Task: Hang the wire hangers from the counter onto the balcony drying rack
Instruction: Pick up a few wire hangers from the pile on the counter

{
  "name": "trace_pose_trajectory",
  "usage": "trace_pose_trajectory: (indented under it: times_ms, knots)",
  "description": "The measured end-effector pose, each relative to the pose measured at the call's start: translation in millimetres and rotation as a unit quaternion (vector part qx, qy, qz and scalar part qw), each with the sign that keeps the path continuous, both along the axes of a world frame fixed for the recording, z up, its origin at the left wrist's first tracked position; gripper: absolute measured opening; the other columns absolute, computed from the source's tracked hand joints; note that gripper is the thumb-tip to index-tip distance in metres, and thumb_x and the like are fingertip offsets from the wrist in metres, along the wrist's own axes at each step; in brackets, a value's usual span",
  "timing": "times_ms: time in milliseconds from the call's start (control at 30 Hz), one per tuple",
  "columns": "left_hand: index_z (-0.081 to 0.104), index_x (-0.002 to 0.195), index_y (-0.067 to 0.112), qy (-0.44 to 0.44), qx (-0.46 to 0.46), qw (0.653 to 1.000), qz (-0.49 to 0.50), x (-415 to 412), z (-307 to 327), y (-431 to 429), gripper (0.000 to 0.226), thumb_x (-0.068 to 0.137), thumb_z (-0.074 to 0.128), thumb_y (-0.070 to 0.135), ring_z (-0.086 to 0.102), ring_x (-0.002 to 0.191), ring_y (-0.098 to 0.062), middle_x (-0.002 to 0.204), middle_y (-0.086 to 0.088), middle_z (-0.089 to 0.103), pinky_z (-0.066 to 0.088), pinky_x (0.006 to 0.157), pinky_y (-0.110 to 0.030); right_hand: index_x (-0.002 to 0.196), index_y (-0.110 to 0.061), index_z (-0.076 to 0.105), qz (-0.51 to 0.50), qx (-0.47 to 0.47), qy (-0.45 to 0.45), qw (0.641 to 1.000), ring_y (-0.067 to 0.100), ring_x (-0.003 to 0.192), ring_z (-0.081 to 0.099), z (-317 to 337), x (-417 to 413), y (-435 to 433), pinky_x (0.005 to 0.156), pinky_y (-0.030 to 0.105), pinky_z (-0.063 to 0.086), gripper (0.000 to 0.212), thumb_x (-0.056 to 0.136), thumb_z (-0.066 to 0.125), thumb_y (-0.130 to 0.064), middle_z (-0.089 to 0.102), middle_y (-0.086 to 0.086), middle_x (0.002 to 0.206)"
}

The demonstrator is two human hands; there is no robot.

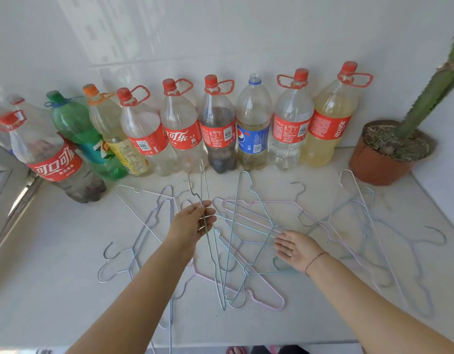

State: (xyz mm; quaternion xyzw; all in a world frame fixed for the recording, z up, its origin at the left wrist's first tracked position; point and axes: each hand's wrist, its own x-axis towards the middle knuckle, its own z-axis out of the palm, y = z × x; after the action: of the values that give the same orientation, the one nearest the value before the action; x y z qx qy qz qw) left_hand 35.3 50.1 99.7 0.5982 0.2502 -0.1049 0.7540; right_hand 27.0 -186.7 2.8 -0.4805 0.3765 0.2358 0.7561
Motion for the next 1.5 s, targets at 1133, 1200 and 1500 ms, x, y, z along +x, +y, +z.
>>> trace_pose_trajectory:
  times_ms: [1133,1200,1500]
  knots:
    - [0.068,0.091,0.016,-0.005,0.015,1.000,0.011,-21.5,5.8,41.6,0.025,0.098,0.044,0.013,0.059,0.070,-0.015,0.070,0.003,0.065,0.046,0.070,-0.024,0.081,-0.016,0.053,0.132,-0.047,-0.175,0.975,0.013,0.059,0.064,57.7,20.8,85.8,0.065,0.027,0.044,0.023,0.098,0.038,-0.011,0.063,0.004,0.070]
    - [0.068,0.091,0.017,-0.014,0.020,1.000,0.010,-22.3,10.8,44.8,0.025,0.098,0.044,0.013,0.059,0.070,-0.014,0.070,0.003,0.065,0.047,0.070,-0.024,0.082,-0.016,0.055,0.159,-0.078,-0.200,0.964,0.011,0.053,0.061,62.9,21.1,88.1,0.060,0.025,0.041,0.024,0.098,0.039,-0.011,0.062,0.004,0.067]
    - [0.065,0.111,0.015,-0.065,0.034,0.996,0.048,-50.8,48.7,52.1,0.025,0.094,0.048,0.007,0.060,0.071,-0.012,0.081,0.000,0.064,0.047,0.066,-0.021,0.085,-0.017,0.063,0.232,-0.090,-0.289,0.924,0.015,0.063,0.046,97.7,20.8,99.0,0.059,0.023,0.040,0.024,0.096,0.043,-0.011,0.058,0.005,0.070]
